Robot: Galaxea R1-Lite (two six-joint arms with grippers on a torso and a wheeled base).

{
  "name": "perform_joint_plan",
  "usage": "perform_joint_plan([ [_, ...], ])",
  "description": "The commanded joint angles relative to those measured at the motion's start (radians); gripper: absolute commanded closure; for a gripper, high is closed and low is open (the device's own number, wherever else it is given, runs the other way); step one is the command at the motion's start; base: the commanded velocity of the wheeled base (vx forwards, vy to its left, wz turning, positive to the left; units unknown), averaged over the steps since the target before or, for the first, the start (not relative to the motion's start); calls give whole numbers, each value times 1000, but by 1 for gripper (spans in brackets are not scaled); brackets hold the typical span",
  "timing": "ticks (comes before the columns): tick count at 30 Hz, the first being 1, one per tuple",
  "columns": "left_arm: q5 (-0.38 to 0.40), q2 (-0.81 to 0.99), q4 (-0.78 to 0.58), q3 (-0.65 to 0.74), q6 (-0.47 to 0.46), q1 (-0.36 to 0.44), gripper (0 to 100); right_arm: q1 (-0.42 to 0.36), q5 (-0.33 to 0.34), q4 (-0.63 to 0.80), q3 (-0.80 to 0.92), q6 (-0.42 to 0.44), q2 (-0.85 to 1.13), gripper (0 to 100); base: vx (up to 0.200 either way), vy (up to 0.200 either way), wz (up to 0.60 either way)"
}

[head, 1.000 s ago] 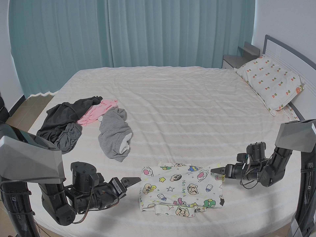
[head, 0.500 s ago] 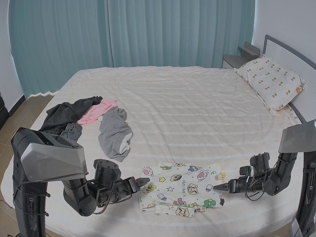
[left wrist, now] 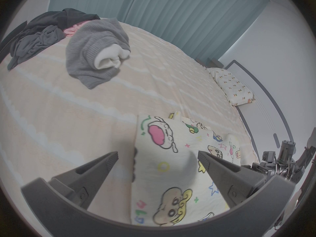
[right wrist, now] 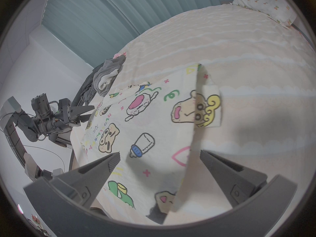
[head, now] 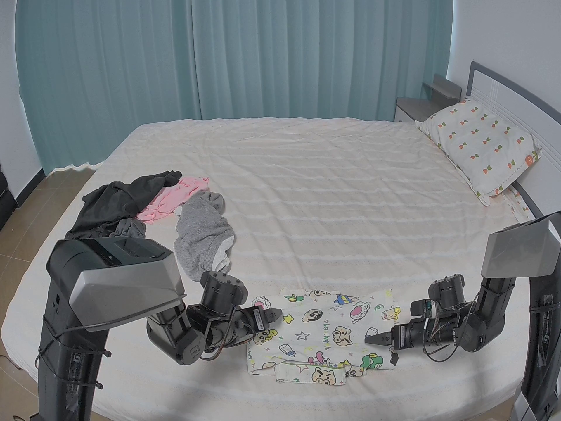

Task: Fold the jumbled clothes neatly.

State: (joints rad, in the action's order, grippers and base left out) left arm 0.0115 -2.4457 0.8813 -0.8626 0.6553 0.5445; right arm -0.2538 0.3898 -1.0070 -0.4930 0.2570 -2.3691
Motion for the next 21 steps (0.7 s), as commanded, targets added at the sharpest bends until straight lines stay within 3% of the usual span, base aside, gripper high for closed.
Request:
perform_joint_plan([
  [1, -1, -19, -31, -47, 0, 32, 0, -25, -2, 2, -19, 2, -18, 0, 0, 0, 0],
  [10, -7, -19, -100, -87, 3, 46, 0, -93, -23, 2, -82, 64, -38, 0, 0, 0, 0],
  [11, -7, -19, -100, -87, 3, 46, 100, -94, -23, 2, -82, 64, -38, 0, 0, 0, 0],
  [12, -7, -19, -100, -87, 3, 46, 100, -96, -23, 4, -84, 64, -39, 0, 0, 0, 0],
  [13, -7, -19, -99, -87, 3, 46, 100, -96, -23, 2, -87, 65, -41, 100, 0, 0, 0],
  [21, -8, -18, -94, -85, 12, 46, 100, -97, -22, 1, -90, 68, -42, 100, 0, 0, 0],
])
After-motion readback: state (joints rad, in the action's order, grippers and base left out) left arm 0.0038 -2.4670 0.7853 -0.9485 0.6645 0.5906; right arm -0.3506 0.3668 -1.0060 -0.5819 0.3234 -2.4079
